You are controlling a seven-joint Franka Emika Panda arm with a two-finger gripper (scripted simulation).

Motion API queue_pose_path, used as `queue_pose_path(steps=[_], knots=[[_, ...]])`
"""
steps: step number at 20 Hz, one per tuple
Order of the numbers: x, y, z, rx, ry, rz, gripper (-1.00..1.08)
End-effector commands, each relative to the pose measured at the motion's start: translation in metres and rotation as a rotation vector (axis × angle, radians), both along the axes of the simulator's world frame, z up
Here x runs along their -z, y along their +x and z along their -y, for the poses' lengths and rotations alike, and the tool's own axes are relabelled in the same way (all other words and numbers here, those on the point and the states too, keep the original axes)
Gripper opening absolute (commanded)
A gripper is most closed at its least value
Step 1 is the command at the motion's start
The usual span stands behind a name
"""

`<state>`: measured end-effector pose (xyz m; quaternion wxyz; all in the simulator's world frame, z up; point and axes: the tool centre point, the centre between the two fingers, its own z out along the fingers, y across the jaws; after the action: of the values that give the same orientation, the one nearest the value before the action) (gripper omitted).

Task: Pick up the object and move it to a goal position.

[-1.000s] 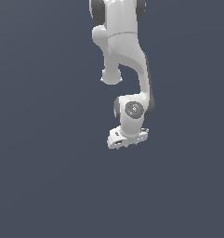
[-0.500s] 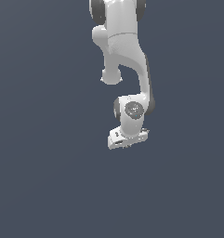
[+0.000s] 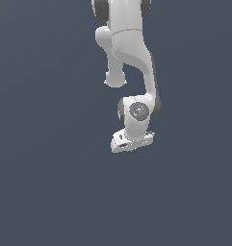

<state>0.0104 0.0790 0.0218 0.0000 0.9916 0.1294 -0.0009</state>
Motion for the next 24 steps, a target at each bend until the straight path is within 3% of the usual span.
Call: queue_pose_path(steps=[1, 15, 24], knots=[[-0.011, 0.0, 0.001, 0.0, 0.0, 0.001, -1.0], [-0.12, -0.002, 0.008, 0.0, 0.0, 0.002, -1.0], [-0.145, -0.001, 0.009, 0.0, 0.0, 0.002, -1.0]])
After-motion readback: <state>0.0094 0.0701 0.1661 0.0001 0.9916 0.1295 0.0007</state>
